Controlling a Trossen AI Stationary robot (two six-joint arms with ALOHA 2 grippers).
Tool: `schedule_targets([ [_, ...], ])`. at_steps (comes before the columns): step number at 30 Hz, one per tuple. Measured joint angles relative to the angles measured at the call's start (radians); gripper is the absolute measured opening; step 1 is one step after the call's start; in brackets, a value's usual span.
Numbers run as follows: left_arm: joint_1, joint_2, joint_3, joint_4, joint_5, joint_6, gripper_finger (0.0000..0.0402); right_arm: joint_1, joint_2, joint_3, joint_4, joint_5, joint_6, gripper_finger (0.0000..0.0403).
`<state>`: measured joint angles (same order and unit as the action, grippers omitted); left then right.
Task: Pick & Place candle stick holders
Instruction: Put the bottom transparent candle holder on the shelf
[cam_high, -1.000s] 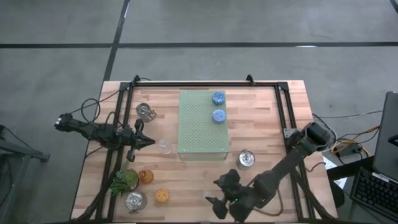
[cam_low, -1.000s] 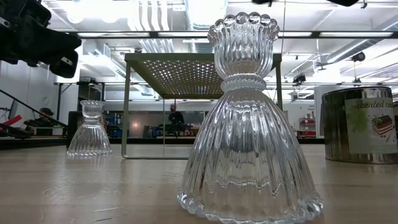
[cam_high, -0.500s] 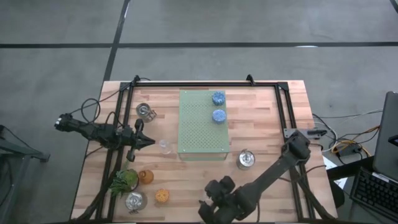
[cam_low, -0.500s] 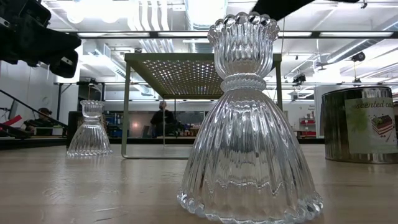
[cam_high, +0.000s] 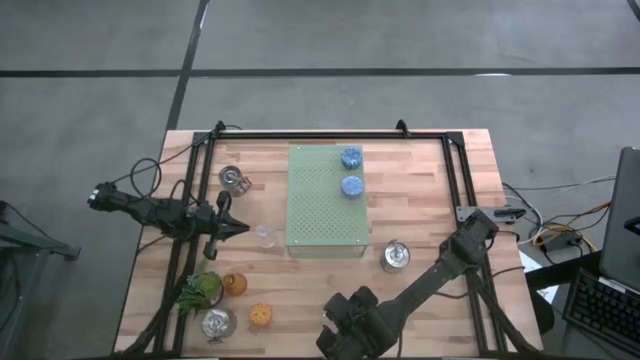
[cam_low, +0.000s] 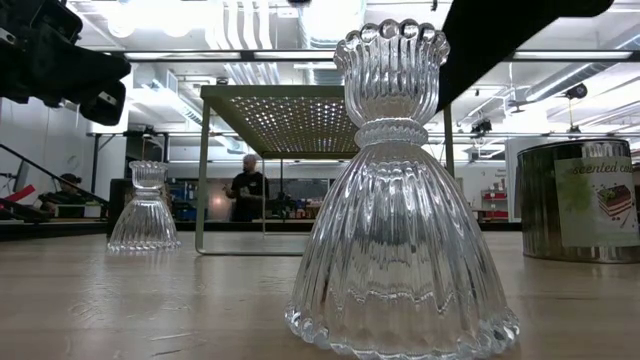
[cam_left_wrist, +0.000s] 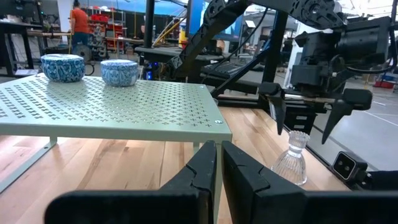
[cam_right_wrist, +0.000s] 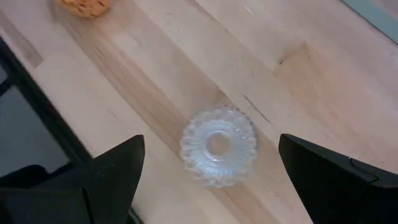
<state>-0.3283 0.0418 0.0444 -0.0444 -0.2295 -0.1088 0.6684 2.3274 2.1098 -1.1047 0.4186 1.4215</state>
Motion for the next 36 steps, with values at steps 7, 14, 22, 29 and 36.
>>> schedule_targets([
  [7, 0.000, 0.000, 0.000, 0.000, 0.000, 0.000, 0.0028, 0.000, 0.000, -0.020, 0.001, -0.001, -0.014, 0.0316],
  [14, 0.000, 0.000, 0.000, 0.000, 0.000, 0.000, 0.0028, -0.004, 0.000, -0.022, 0.003, -0.002, -0.022, 0.0277],
  [22, 0.000, 0.000, 0.000, 0.000, 0.000, 0.000, 0.0028, -0.009, 0.000, -0.028, 0.009, -0.002, -0.029, 0.0236],
  [29, 0.000, 0.000, 0.000, 0.000, 0.000, 0.000, 0.0028, -0.010, 0.000, -0.031, 0.011, -0.009, -0.033, 0.0195],
  [36, 0.000, 0.000, 0.000, 0.000, 0.000, 0.000, 0.0028, -0.011, -0.001, -0.031, 0.011, -0.009, -0.039, 0.0166],
])
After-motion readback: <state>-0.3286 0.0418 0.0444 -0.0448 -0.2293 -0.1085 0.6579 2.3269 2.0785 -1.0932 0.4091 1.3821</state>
